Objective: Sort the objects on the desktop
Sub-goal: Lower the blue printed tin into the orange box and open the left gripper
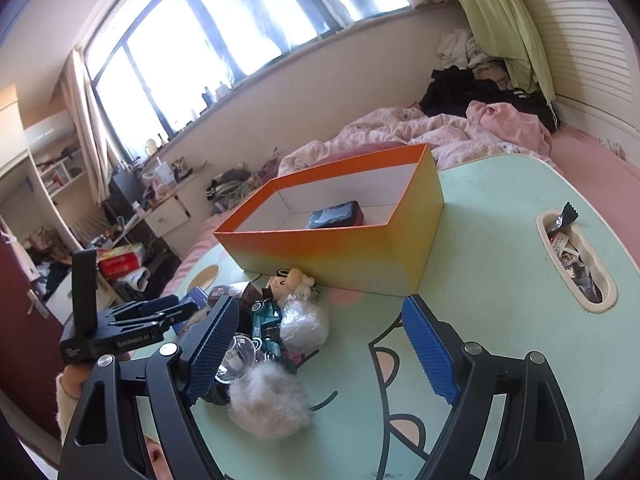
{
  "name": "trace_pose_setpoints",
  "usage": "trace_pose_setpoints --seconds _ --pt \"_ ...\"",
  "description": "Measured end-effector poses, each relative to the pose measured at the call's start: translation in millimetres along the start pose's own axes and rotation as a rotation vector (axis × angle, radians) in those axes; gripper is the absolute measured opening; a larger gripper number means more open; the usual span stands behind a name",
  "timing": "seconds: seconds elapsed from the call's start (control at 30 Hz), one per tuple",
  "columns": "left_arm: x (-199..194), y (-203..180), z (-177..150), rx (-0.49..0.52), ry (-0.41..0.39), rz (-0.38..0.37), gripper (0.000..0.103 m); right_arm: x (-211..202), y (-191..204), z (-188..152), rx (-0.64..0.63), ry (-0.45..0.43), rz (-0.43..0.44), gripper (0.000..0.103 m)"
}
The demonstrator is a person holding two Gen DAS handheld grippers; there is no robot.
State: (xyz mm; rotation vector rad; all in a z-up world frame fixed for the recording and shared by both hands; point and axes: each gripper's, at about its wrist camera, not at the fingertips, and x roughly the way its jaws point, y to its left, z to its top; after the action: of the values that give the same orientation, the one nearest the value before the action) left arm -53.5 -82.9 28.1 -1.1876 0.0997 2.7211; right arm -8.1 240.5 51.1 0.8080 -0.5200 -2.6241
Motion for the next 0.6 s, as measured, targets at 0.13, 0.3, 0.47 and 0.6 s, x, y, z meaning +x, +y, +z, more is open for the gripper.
trace_pose_setpoints --seconds 0.13,0.3,0.47,0.6 --pt "19.1 -1.1 -3.7 -0.005 0.094 -0.009 0.074 1.5 -1.3 -0.7 0.011 0.006 0.004 0.084" --pt "17.5 -3.7 -10.1 -0.003 0.071 -0.004 0.068 4.1 -3.6 -3.5 0.025 0.017 0.004 0.084" --pt "-5.3 7.6 -1.2 -0.098 -0.018 0.013 0.068 5.1 -7.3 -6.1 0.043 0.018 0.006 0.084" --pt "-38.8 -14.1 42.8 -0.116 -0.142 -0.062 0.068 6.5 -9.4 -7.4 0.054 0.021 0.005 0.084"
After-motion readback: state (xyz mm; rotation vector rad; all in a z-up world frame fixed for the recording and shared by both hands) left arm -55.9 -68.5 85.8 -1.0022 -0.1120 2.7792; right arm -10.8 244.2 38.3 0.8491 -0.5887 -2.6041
